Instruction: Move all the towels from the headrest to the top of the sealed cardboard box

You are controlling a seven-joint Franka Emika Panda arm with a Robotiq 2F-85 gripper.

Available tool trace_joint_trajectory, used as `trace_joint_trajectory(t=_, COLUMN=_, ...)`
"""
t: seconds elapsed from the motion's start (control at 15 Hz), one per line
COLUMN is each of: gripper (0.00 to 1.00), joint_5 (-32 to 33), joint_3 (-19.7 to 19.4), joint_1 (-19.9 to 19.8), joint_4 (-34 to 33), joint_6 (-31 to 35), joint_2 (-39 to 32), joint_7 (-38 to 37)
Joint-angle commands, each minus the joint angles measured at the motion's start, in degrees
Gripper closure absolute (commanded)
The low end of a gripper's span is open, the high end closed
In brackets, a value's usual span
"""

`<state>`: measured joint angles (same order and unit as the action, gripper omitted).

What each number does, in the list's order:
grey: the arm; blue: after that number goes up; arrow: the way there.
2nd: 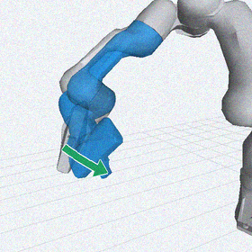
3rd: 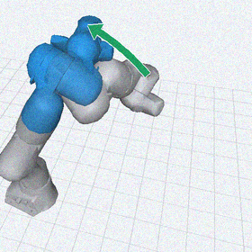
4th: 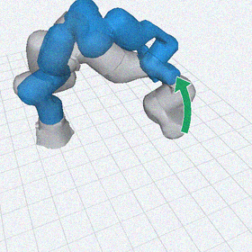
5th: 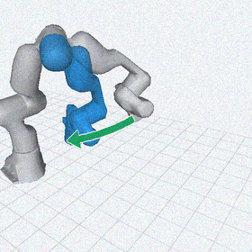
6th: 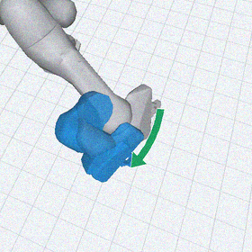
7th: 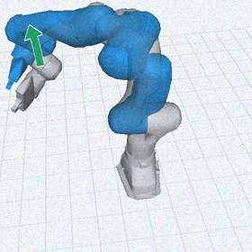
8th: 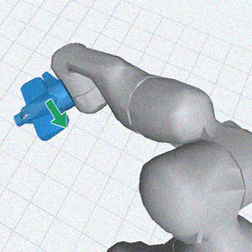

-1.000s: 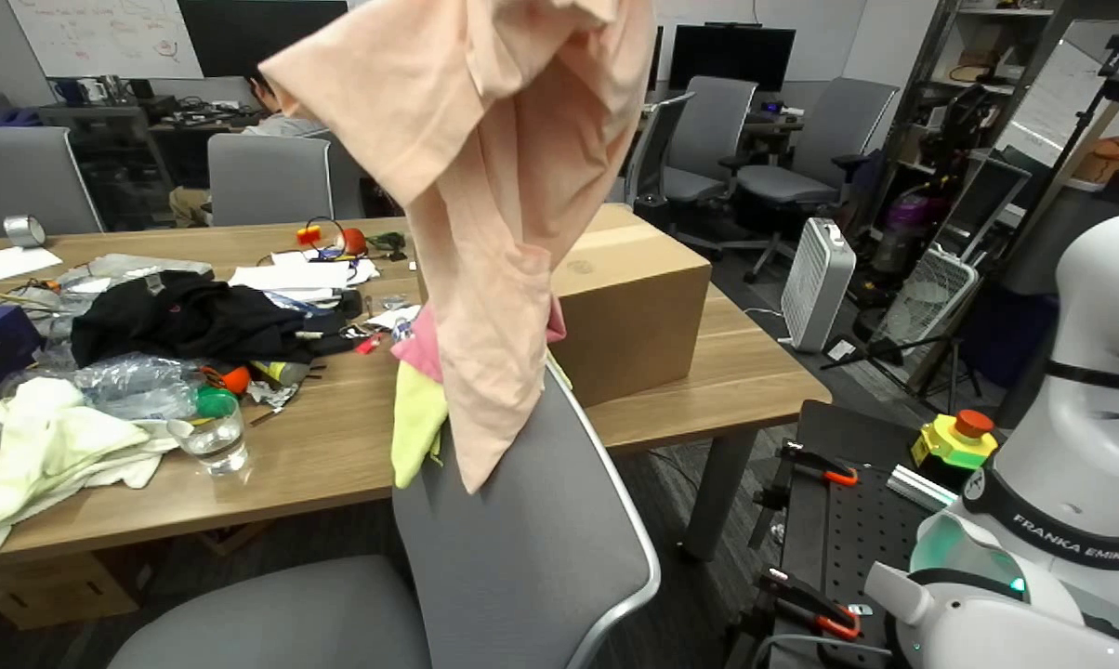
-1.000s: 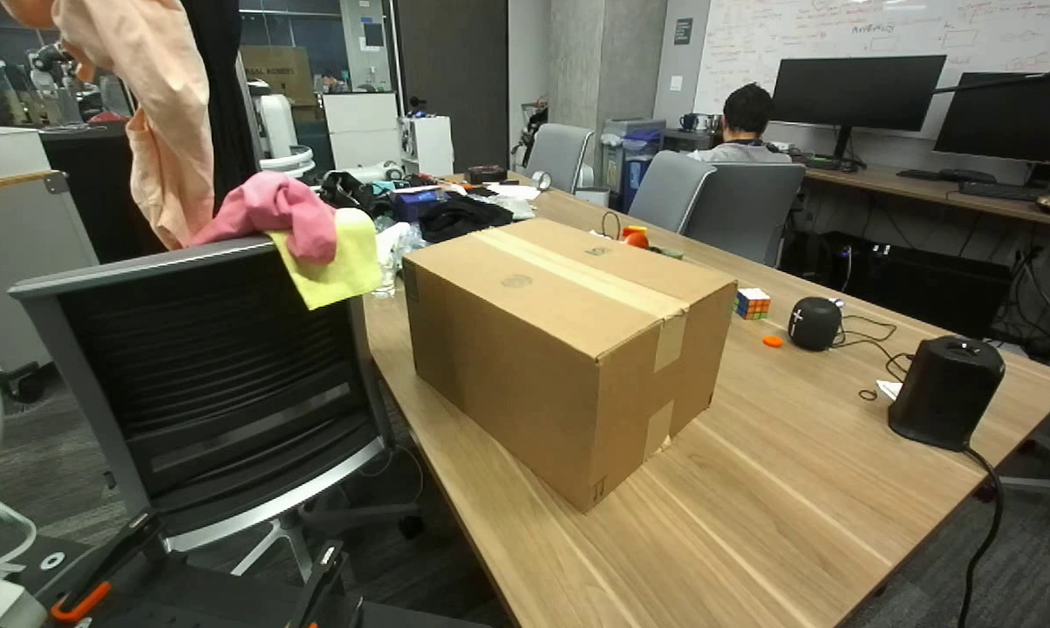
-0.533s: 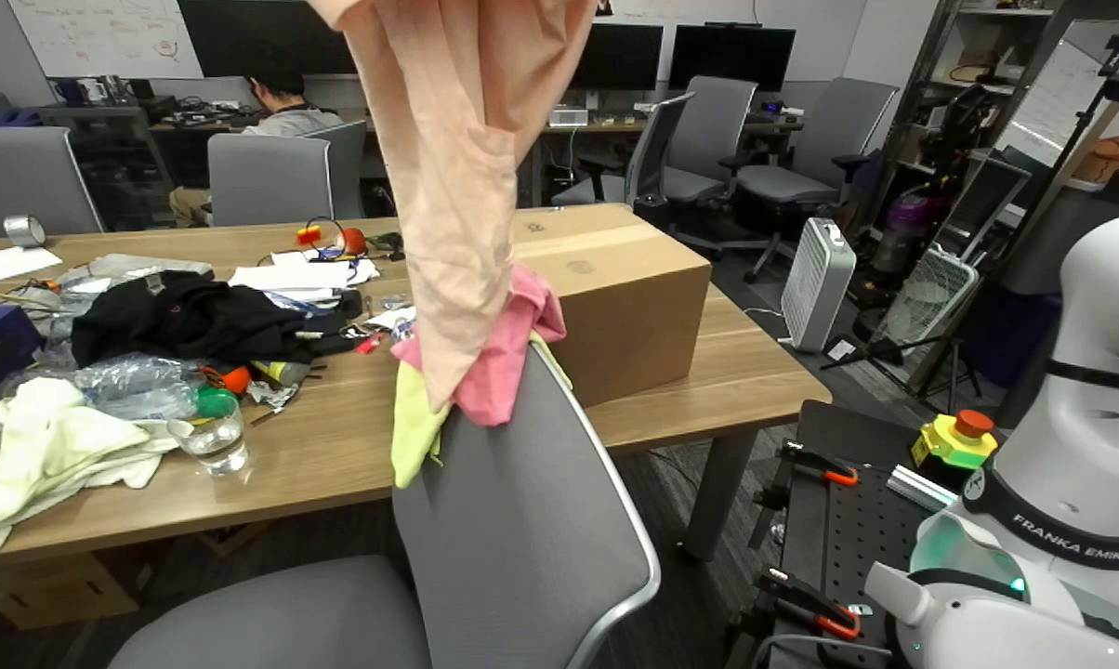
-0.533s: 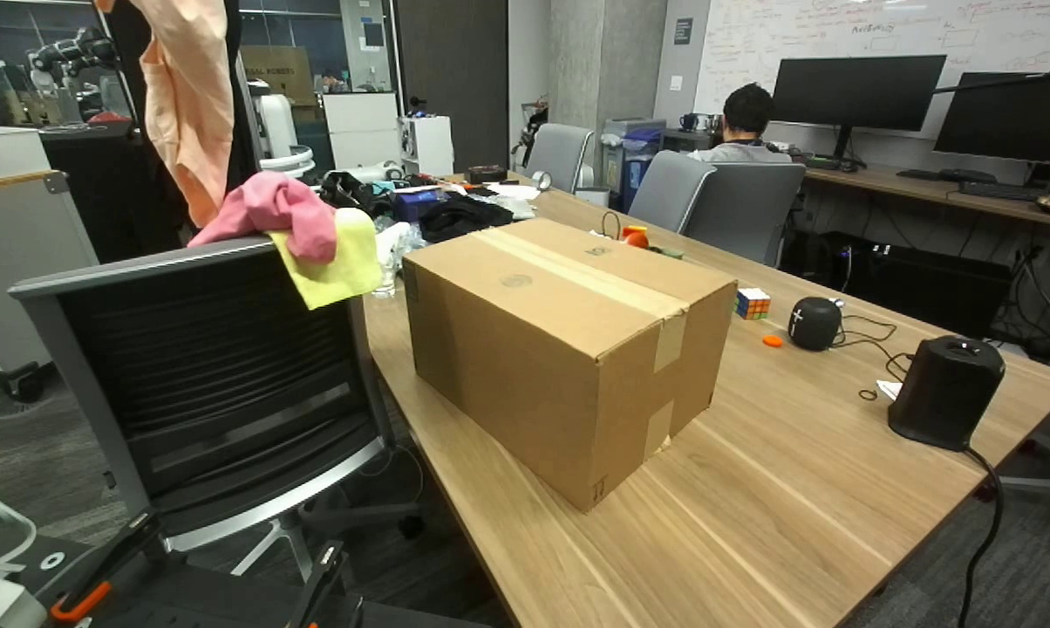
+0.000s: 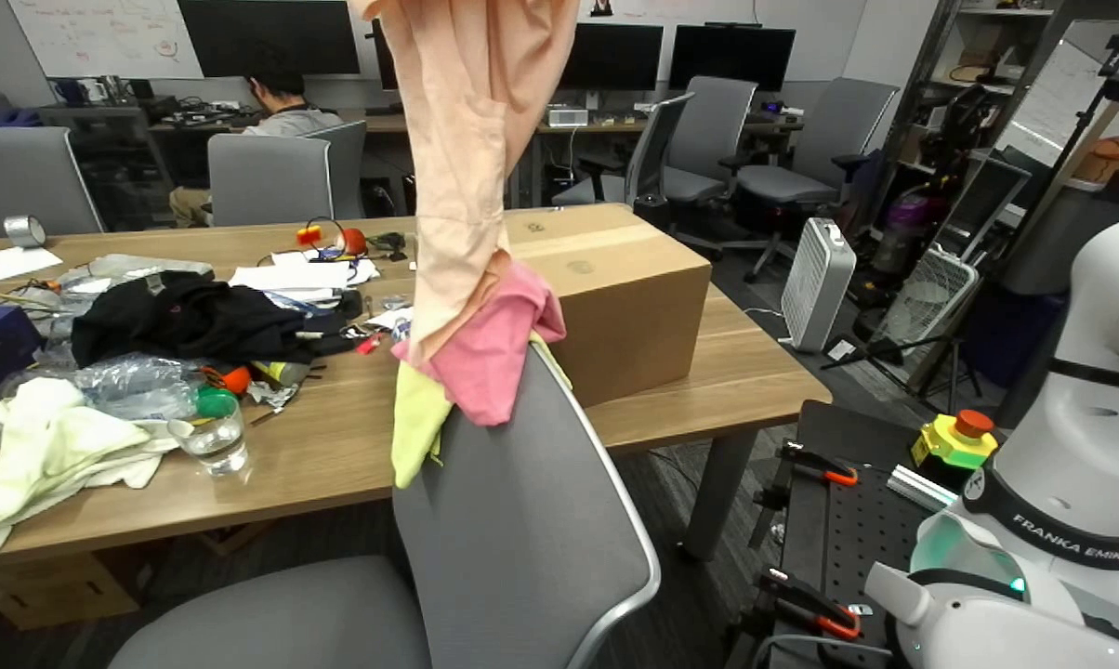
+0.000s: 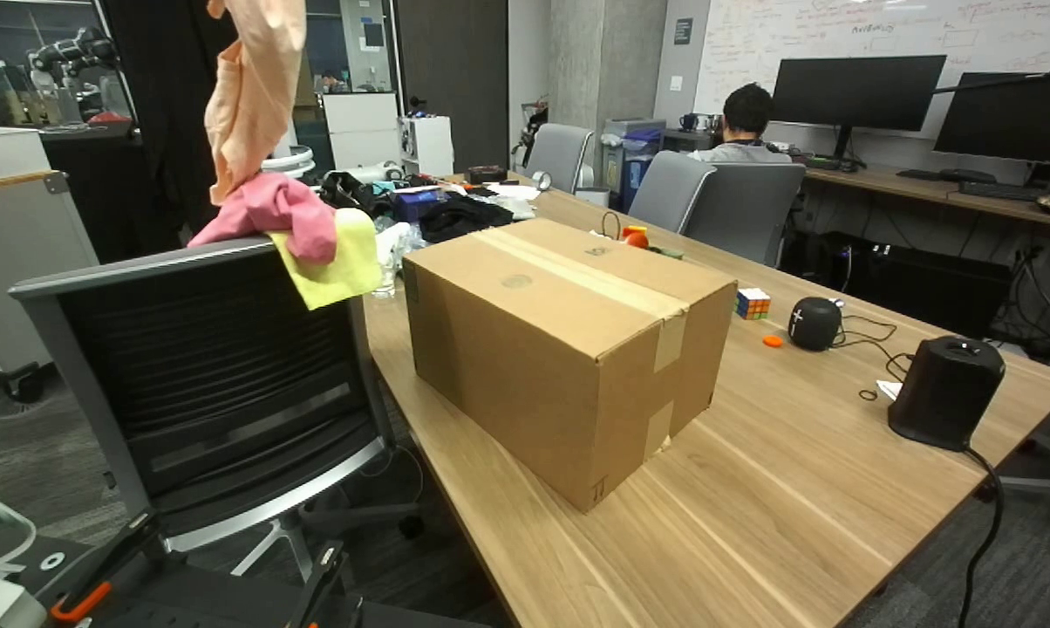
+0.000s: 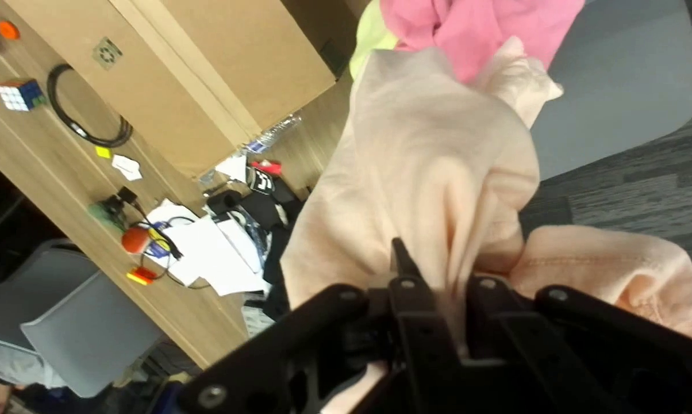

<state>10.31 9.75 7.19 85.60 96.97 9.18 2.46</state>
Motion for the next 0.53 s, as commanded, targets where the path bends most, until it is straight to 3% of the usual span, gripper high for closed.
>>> trace_joint_trajectory(t=0.0, gripper=0.97, joint_5=4.7, joint_3=-2.0, joint_1=-3.0, joint_4=-7.3, joint_6=-1.8, joint_2=-5.8, joint_7=-5.5)
trace_joint_trajectory(t=0.47, gripper=0.97, joint_5=10.8, joint_3=-8.0, joint_1=-7.5, joint_4=-13.7, joint_6=-2.5, joint_2=-11.0, joint_7=-13.0)
